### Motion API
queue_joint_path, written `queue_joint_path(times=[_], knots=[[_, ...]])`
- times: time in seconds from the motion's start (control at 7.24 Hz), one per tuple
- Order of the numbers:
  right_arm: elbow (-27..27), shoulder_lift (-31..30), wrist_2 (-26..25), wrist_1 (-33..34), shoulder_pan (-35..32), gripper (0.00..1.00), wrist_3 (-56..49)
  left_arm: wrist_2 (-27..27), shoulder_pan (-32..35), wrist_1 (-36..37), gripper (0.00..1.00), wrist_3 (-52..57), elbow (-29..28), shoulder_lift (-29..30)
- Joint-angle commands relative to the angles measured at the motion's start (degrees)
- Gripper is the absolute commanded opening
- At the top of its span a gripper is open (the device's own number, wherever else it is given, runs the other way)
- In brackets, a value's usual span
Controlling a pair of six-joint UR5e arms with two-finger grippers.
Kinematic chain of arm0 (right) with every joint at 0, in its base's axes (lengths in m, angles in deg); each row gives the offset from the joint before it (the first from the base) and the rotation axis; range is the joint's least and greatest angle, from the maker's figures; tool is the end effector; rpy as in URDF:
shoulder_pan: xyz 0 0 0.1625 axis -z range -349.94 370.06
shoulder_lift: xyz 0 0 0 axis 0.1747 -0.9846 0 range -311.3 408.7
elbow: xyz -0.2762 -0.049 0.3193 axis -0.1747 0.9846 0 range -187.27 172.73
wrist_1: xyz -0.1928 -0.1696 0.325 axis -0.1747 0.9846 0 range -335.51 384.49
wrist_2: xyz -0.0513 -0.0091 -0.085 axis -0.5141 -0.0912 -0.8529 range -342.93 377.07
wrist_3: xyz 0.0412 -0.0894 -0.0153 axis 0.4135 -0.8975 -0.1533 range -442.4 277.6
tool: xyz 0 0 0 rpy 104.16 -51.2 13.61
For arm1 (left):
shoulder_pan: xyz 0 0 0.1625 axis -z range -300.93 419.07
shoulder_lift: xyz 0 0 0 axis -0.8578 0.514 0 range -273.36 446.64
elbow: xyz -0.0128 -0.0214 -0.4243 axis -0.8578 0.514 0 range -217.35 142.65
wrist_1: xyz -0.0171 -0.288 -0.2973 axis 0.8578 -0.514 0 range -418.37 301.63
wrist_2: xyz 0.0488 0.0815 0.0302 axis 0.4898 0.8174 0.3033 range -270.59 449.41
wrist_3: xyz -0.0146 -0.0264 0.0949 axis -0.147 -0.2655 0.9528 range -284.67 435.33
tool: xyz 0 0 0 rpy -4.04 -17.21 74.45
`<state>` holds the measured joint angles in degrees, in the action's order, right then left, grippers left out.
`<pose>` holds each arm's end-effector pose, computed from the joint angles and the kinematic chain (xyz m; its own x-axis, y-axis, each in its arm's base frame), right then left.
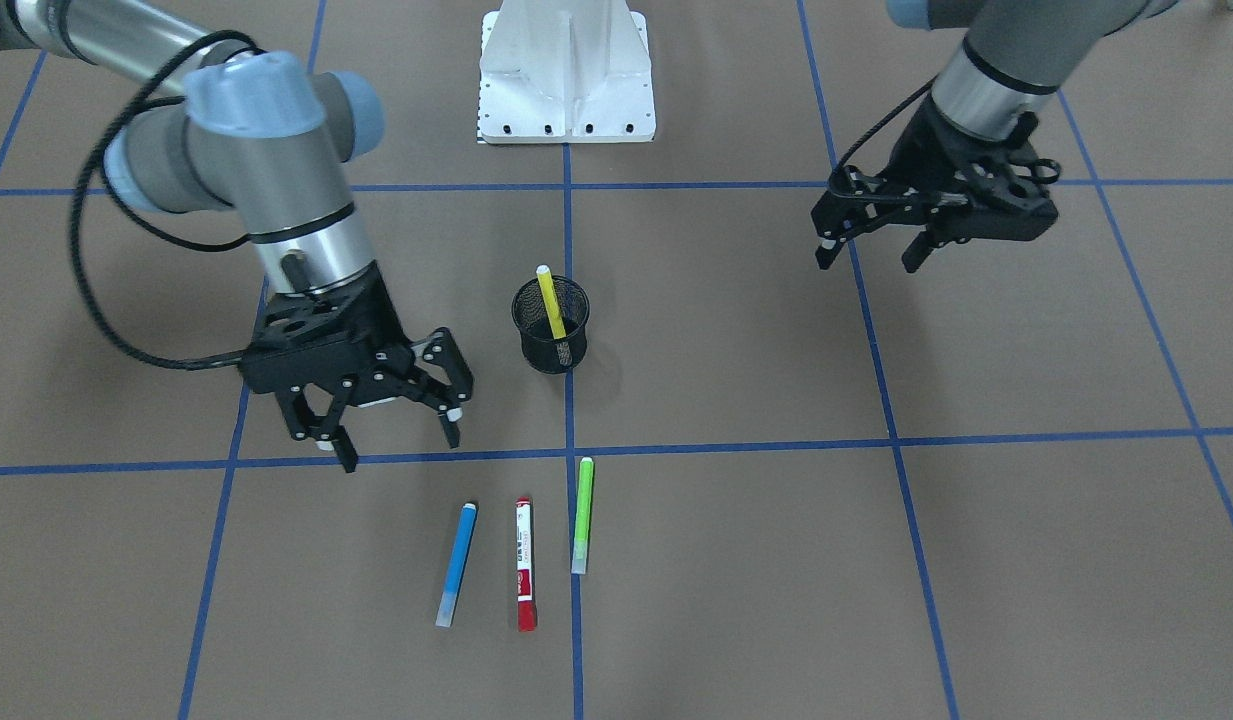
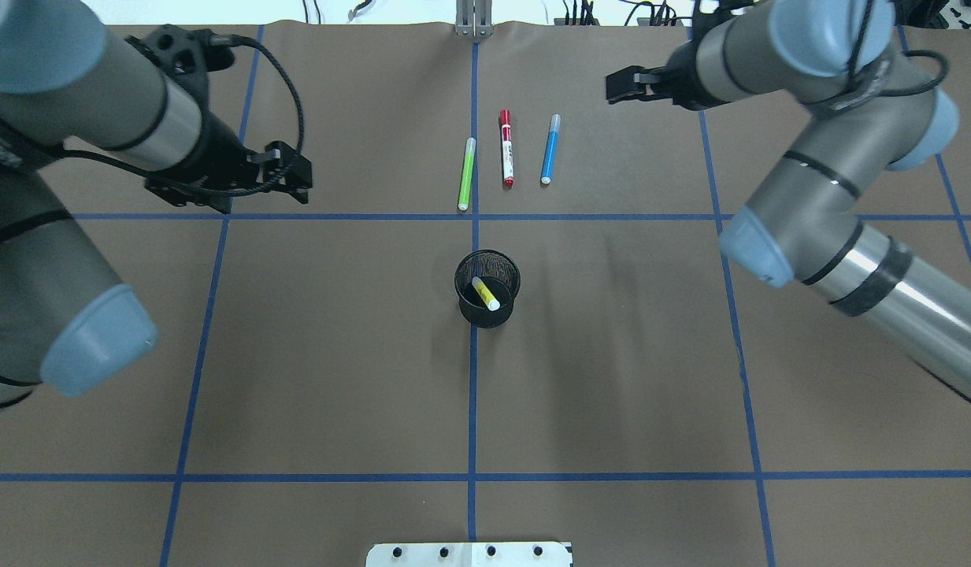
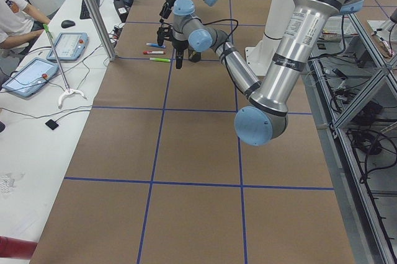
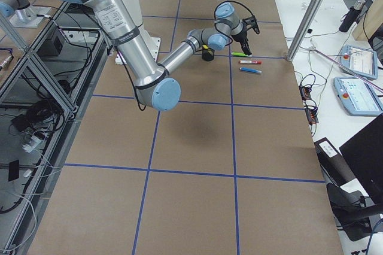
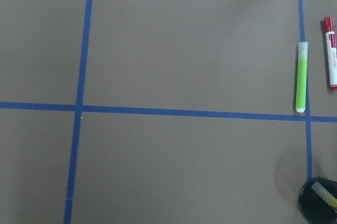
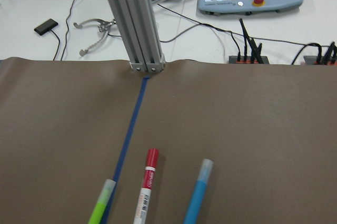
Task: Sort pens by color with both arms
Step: 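Retract the right arm while the left gripper reaches to the pen cup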
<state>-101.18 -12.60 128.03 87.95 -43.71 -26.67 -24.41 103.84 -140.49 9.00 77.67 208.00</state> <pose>-0.3145 -0.5946 0.2861 0.5724 -0.1086 0.8128 -0.3018 0.8937 0.3319 0.3409 -0.4694 0.1844 0.6033 -0.0810 -0.7934 0.2045 0.9773 0.0557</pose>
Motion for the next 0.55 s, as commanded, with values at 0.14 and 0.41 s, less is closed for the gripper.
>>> queue_joint_path(times=[0.14,0.41], knots=[[-0.3,-14.2,12.4,-0.8,-10.2,0.98,-11.4,13.7,-10.0,3.5,0.99,-9.9,-13.2,16.7],[0.2,-16.0,13.1,-0.9,-11.4,0.98,-11.3,22.0,-16.3,8.3,0.99,-13.8,-22.3,26.1]])
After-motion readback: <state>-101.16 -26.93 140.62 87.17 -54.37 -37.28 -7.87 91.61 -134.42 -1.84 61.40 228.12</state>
